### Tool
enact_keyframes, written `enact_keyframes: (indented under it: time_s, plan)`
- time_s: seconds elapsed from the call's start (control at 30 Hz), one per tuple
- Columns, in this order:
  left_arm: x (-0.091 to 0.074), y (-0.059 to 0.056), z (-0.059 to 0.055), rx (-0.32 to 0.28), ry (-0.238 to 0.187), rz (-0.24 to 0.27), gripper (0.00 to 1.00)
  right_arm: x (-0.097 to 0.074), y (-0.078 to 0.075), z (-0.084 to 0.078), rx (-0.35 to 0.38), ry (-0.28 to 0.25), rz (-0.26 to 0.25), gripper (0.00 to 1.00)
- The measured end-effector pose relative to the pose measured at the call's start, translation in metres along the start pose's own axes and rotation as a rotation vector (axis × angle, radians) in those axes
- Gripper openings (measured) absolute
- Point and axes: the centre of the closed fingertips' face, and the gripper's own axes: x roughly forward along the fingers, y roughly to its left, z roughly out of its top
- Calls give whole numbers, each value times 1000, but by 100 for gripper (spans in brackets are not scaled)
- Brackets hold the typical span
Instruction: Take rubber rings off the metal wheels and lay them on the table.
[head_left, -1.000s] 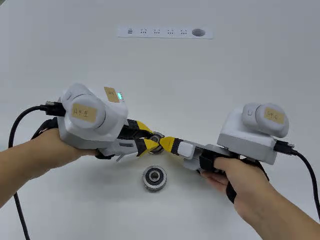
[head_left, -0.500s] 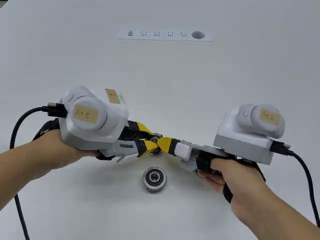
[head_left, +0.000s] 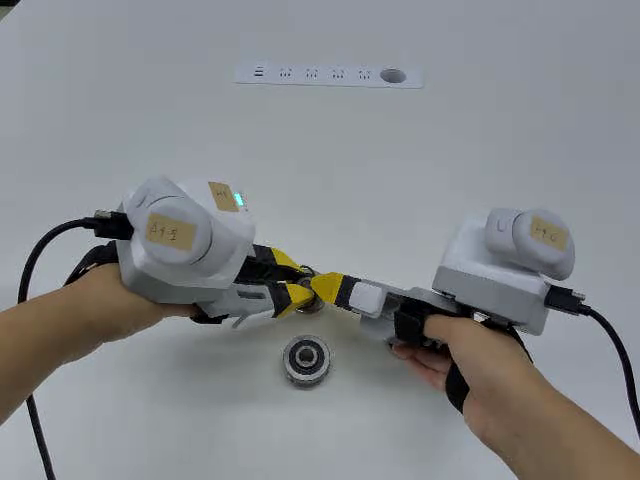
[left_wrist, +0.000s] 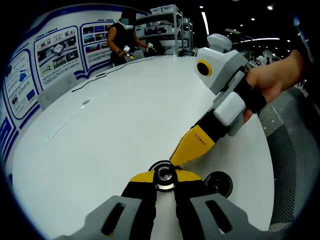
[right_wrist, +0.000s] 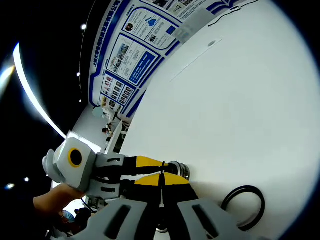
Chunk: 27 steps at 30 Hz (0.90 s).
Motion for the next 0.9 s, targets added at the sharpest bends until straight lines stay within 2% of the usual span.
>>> enact_keyframes:
  time_s: [0.17, 0.23, 0.3, 0.4, 0.53, 0.73, 0.8, 0.9]
  plan:
    - [0, 0, 0, 3, 5, 4, 13, 0, -7, -3, 16, 14, -27, 1]
    - [1, 0, 0, 28, 23, 1, 14, 0, -9, -4, 29, 12, -33, 1]
    - [1, 0, 0, 21, 35, 1, 14, 0, -10, -4, 40, 12, -39, 1]
    - [1, -1, 1, 53, 48, 4, 14, 0, -9, -4, 48, 12, -37, 1]
    - [-1, -1, 2, 61, 50, 12, 17, 1, -8, -3, 57, 10, -34, 2]
    - [-8, -3, -5, 101, 83, 19, 24, 1, -3, -3, 61, 9, -22, 2]
    - [-12, -3, -6, 92, 78, 24, 24, 1, 1, -3, 60, 11, -13, 2]
    - [-18, -1, 0, 32, 26, 56, 31, 1, 5, -2, 63, 9, 3, 2]
